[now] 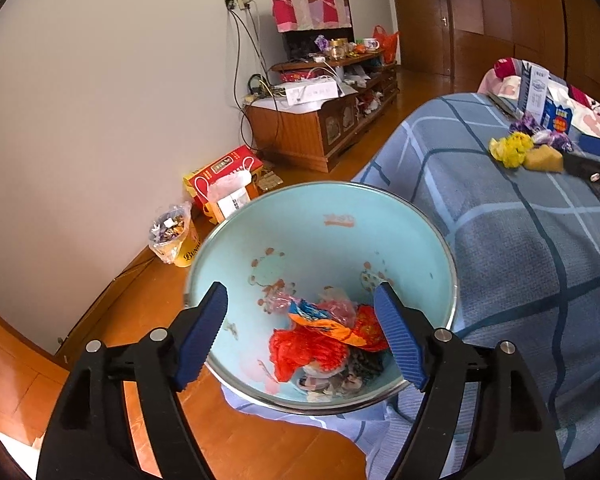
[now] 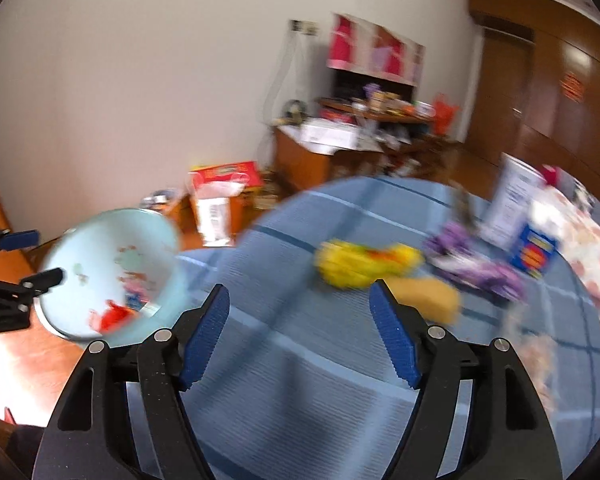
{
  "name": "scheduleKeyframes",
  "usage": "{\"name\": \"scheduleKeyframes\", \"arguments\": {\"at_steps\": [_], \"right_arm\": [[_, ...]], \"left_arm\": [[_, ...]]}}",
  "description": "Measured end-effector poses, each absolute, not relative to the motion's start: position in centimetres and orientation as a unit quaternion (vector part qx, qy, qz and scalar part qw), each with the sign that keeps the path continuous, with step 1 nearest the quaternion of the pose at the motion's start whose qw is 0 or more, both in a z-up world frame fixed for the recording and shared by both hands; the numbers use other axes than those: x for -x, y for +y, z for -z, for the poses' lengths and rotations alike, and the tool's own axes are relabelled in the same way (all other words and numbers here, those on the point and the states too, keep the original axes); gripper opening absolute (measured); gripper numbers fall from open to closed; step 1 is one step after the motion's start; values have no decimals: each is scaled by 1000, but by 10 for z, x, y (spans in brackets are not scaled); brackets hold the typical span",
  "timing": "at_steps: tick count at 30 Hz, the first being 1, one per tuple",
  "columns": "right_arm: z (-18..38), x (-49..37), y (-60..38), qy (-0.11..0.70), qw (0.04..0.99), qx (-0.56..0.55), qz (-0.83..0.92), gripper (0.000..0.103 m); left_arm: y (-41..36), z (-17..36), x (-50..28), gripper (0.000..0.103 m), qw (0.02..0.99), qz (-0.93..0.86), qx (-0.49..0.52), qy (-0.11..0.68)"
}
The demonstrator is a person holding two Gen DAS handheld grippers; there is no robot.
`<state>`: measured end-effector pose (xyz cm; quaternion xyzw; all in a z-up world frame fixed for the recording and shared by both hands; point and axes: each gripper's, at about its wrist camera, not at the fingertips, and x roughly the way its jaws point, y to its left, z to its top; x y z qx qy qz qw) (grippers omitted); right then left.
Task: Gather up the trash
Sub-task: 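Open the left tool over the bin while the right tool drops the wrapper in, then grasp the clear plastic bag with red print with the right tool, then grasp the yellow wrapper beside the sponge with the left tool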
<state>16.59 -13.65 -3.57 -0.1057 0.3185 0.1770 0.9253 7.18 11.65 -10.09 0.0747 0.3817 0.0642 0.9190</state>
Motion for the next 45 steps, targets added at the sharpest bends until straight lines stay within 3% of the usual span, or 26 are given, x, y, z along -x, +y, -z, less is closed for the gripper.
{"name": "scheduleKeyframes", "arguments": {"at_steps": [14,16,17,20,45], "right_arm": [[66,-191,-311,421,906,46,-10,73],[73,-195,-317,439,897,37,-17,60],[76,-196,-319,449,893,25,-29,36],[76,-189,-323,444,895,18,-42,29],[49,-165,-416,380,923,-28,51,28]], "left_arm": [[79,106,-92,81,920,-45,-93,378],[71,105,-97,81,920,-38,-96,377],[68,105,-99,81,921,-36,-96,377],[55,102,-105,81,922,-24,-100,374],[-99,84,-204,81,929,72,-154,330]]}}
